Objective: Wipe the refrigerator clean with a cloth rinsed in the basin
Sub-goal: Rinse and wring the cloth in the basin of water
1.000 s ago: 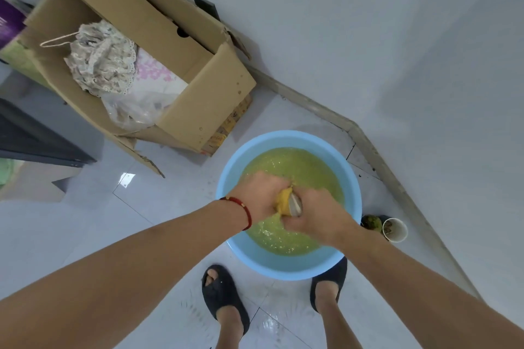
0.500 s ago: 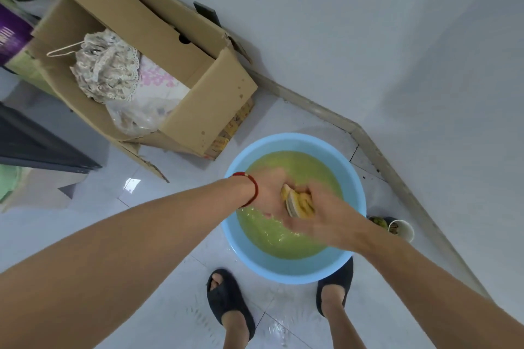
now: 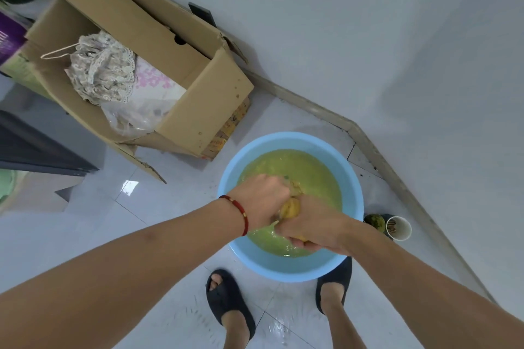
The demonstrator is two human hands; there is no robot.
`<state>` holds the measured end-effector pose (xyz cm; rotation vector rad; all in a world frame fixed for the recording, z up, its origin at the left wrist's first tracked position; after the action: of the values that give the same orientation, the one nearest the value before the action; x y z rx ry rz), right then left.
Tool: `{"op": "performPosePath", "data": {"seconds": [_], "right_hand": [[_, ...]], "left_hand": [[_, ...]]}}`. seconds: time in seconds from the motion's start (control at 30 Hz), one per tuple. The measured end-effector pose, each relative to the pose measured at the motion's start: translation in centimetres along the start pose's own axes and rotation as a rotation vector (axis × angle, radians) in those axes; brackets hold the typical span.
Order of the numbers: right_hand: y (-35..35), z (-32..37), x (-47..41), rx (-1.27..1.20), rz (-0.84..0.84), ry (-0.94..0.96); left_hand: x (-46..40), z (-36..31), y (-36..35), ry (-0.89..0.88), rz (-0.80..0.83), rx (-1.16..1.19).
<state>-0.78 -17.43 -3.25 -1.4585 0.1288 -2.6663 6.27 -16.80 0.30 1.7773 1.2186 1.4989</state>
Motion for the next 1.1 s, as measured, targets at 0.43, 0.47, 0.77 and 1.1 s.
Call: {"op": "performPosePath", "data": {"seconds": [0.43, 0.47, 0.77, 1.1], "right_hand": [[1.6, 3.5, -0.5, 0.973, -0.42, 0.248], [1.5, 3.1, -0.5, 0.955, -0.407, 0.241], [0.2, 0.3, -0.9, 0.702, -0.259, 0.165], [-2.4, -3.1, 1.8, -0.8, 0.421, -0.095]], "left_hand": [[0.7, 2.4, -6.7, 0.403, 0.555, 0.763], [0.8, 2.3, -6.7, 0.407, 0.564, 0.751], [-0.1, 1.3, -4.3, 0.26, 0.265, 0.375], [1.9, -2.2, 3.0, -0.186, -0.426, 0.253]]}}
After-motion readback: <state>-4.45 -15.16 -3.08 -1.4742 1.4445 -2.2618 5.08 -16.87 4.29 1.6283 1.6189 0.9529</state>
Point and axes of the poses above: each hand's wrist, its own x-axis away from the middle knuckle, its own y-axis out of the back of the hand, z = x × y, the point moved 10 cm from there along -x, towards the middle knuckle, and after that the axes turned 5 degrees about -y, right-handed, at the moved point
